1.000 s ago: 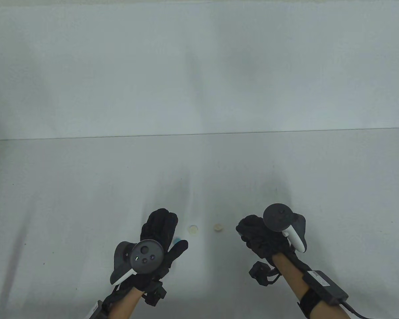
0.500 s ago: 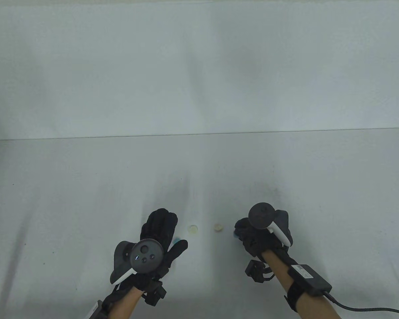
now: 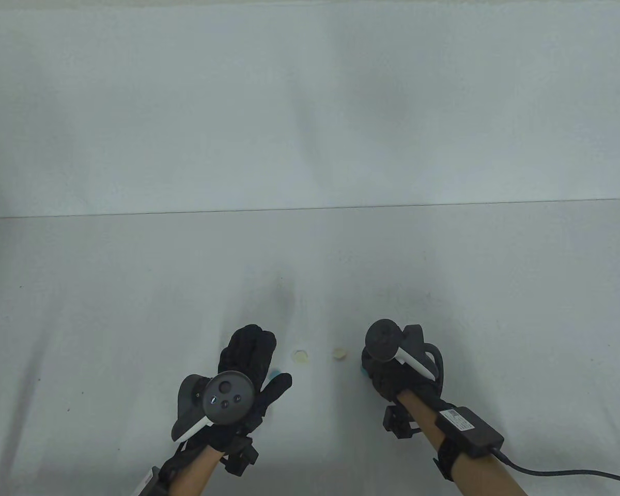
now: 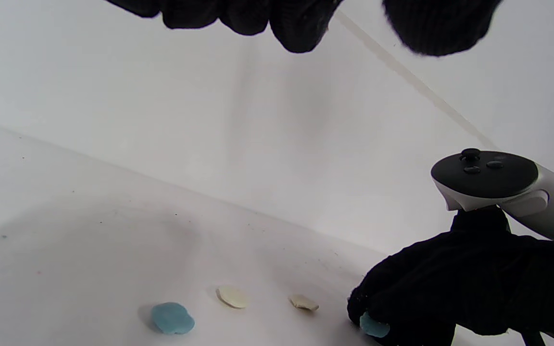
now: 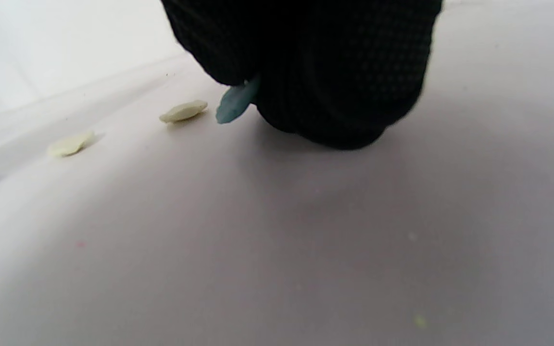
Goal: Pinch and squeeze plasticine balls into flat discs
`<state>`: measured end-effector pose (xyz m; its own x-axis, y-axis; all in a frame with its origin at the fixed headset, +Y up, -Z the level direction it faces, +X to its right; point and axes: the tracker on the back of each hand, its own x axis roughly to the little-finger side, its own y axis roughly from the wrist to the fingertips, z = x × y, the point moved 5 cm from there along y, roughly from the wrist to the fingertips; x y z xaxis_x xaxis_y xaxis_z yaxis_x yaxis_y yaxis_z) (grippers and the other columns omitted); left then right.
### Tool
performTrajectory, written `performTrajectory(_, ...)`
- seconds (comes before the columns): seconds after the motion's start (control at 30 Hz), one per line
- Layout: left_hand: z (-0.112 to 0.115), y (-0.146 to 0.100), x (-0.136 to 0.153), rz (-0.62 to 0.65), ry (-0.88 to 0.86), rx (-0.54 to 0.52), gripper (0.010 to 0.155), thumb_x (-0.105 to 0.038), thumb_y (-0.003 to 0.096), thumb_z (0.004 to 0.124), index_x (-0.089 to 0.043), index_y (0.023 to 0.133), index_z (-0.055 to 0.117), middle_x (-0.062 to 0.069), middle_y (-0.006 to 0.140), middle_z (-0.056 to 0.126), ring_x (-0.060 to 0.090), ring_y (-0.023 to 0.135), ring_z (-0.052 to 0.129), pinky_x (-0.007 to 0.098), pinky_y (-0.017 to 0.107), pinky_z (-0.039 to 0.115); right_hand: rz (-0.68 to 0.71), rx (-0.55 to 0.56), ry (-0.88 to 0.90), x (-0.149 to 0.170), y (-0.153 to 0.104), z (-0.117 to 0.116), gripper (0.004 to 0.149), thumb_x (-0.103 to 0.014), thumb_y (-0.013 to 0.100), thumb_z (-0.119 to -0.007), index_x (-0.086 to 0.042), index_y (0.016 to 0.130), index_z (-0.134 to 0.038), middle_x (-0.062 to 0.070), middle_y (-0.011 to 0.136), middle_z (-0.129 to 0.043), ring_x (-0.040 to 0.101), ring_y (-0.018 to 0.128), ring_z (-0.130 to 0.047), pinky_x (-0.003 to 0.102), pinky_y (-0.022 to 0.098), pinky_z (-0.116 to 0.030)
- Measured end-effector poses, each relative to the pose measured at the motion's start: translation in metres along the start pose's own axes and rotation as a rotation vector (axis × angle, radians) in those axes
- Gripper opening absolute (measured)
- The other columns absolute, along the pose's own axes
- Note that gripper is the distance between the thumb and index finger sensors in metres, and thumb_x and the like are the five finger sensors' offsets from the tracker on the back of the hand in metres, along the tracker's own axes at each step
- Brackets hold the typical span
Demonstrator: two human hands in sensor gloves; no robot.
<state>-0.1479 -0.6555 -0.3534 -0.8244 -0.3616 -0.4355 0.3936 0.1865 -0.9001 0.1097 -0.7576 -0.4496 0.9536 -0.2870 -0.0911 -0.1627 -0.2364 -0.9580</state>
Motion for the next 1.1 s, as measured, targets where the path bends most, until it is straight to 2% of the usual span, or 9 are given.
performTrajectory(0.17, -0.001, 0.0, 0.0, 0.0, -0.001, -0.003, 0.079, -0.05, 0.0537, 0.064, -0.004, 0.115, 0.042, 0.029, 0.116, 0.032, 0.056, 0.106, 0.037, 0.064, 0.073, 0.041, 0.006, 0.037, -0.139, -0.005, -0.001, -0.002, 0.038, -0.029, 0.056, -0.078, -0.014, 0.091, -0.083, 0.01, 0.071, -0.095, 0.021, 0.048, -0.101, 0.023, 0.028, -0.09)
performTrajectory(0.43, -0.001, 0.0, -0.001, 0.003, -0.003, -0.006, 0.079, -0.05, 0.0538, 0.064, -0.004, 0.115, 0.042, 0.029, 0.116, 0.032, 0.056, 0.106, 0.037, 0.064, 0.073, 0.041, 0.022, 0.07, -0.305, -0.009, -0.004, -0.007, 0.041, -0.035, 0.054, -0.079, -0.017, 0.091, -0.079, 0.004, 0.069, -0.094, 0.02, 0.048, -0.1, 0.023, 0.03, -0.089)
performTrajectory(0.57, -0.002, 0.0, -0.001, 0.003, -0.003, -0.01, 0.079, -0.05, 0.0538, 0.064, -0.004, 0.115, 0.042, 0.029, 0.116, 0.032, 0.056, 0.107, 0.037, 0.064, 0.073, 0.041, 0.017, 0.073, -0.269, -0.006, -0.005, -0.003, 0.043, -0.037, 0.055, -0.078, -0.016, 0.092, -0.078, 0.003, 0.069, -0.094, 0.02, 0.048, -0.1, 0.023, 0.031, -0.089)
performTrajectory(0.7, -0.003, 0.0, -0.001, 0.005, -0.006, -0.015, 0.079, -0.05, 0.0539, 0.064, -0.004, 0.115, 0.042, 0.029, 0.116, 0.032, 0.056, 0.107, 0.037, 0.064, 0.073, 0.041, 0.027, 0.104, -0.183, 0.0, -0.015, 0.019, 0.053, -0.044, 0.057, -0.073, -0.014, 0.1, -0.072, 0.007, 0.076, -0.092, 0.025, 0.055, -0.099, 0.026, 0.034, -0.089)
performTrajectory(0.77, -0.003, -0.001, -0.002, 0.012, -0.011, -0.017, 0.079, -0.05, 0.054, 0.063, -0.004, 0.115, 0.042, 0.029, 0.116, 0.032, 0.056, 0.107, 0.037, 0.064, 0.073, 0.041, 0.055, 0.138, -0.12, 0.002, -0.026, 0.035, 0.06, -0.049, 0.058, -0.068, -0.012, 0.105, -0.067, 0.011, 0.086, -0.088, 0.031, 0.066, -0.096, 0.031, 0.039, -0.088)
performTrajectory(0.9, -0.007, -0.003, -0.009, 0.044, -0.018, -0.027, 0.079, -0.051, 0.0539, 0.063, -0.004, 0.115, 0.042, 0.029, 0.116, 0.033, 0.056, 0.107, 0.037, 0.065, 0.073, 0.041, 0.159, 0.196, 0.007, 0.002, -0.057, 0.064, 0.073, -0.057, 0.058, -0.061, -0.01, 0.112, -0.055, 0.019, 0.108, -0.07, 0.046, 0.089, -0.079, 0.048, 0.055, -0.081)
performTrajectory(1.0, -0.009, -0.004, -0.014, 0.068, -0.032, -0.022, 0.081, -0.052, 0.0538, 0.062, -0.004, 0.115, 0.042, 0.029, 0.117, 0.033, 0.056, 0.107, 0.036, 0.065, 0.073, 0.04, 0.244, 0.249, 0.037, 0.0, -0.086, 0.08, 0.08, -0.062, 0.057, -0.057, -0.009, 0.115, -0.048, 0.022, 0.117, -0.055, 0.053, 0.101, -0.062, 0.062, 0.065, -0.068)
performTrajectory(1.1, -0.009, -0.005, -0.018, 0.084, -0.033, -0.017, 0.083, -0.055, 0.0533, 0.061, -0.003, 0.115, 0.042, 0.029, 0.117, 0.033, 0.057, 0.107, 0.036, 0.066, 0.073, 0.04, 0.301, 0.303, 0.029, -0.001, -0.109, 0.088, 0.083, -0.065, 0.056, -0.056, -0.01, 0.117, -0.042, 0.02, 0.121, -0.047, 0.054, 0.107, -0.051, 0.069, 0.069, -0.058)
